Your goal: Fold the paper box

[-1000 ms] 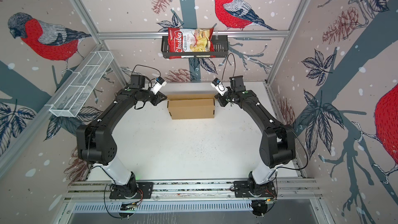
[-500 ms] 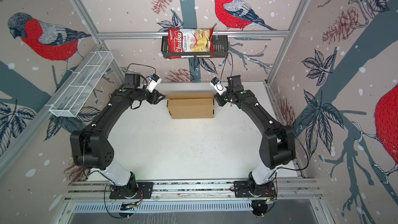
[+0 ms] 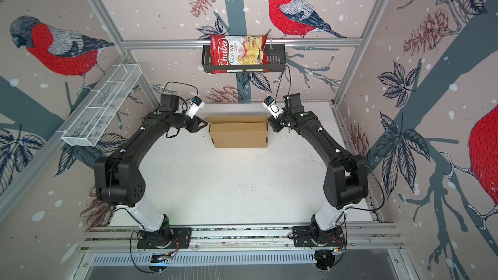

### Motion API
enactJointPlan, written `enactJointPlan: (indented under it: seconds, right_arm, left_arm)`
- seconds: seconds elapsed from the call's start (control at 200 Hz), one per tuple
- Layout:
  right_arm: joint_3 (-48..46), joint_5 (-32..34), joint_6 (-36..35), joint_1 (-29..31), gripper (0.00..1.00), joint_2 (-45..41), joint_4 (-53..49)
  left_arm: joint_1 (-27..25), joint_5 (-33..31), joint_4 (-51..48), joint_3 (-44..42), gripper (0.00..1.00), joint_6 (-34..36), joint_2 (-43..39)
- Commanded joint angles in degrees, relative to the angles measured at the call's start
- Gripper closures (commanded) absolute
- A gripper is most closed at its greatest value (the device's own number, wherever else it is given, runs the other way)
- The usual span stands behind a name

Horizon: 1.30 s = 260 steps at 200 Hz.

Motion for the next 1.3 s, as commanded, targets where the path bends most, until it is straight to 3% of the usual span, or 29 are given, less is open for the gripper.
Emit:
enactJointPlan:
  seconds: [0.0, 0.13, 0.68, 0.78, 1.031, 1.296]
  right_arm:
    - [0.3, -0.1, 0.7, 0.0, 0.99, 0.2, 0.3]
    - [0.2, 0.1, 1.7, 0.0, 0.99, 0.1, 0.4]
    - [0.5, -0.1, 12.3, 0.4, 1.00, -0.3, 1.0]
    - [0.2, 0.4, 13.4, 0.5, 1.00, -0.1, 1.3]
    - [-0.3, -0.3, 19.5, 0.6, 1.00, 0.3, 1.8]
    - [-1.8, 0.1, 22.0, 1.6, 0.96, -1.3, 3.0]
  left_arm:
    - [-0.4, 1.9, -1.9, 1.6, 0.68, 0.3, 0.7]
    - [-1.2, 2.0, -2.7, 2.4, 0.79, -0.1, 0.8]
    - [-3.2, 3.1, -6.7, 8.6, 0.98, -6.9, 5.2]
    - [-3.4, 7.4, -10.9, 12.0, 1.00, -7.3, 7.8]
    - [-3.3, 7.6, -12.0, 12.3, 1.00, -12.7, 9.3]
    - [-3.3, 7.3, -11.0, 11.0, 1.00, -13.7, 8.7]
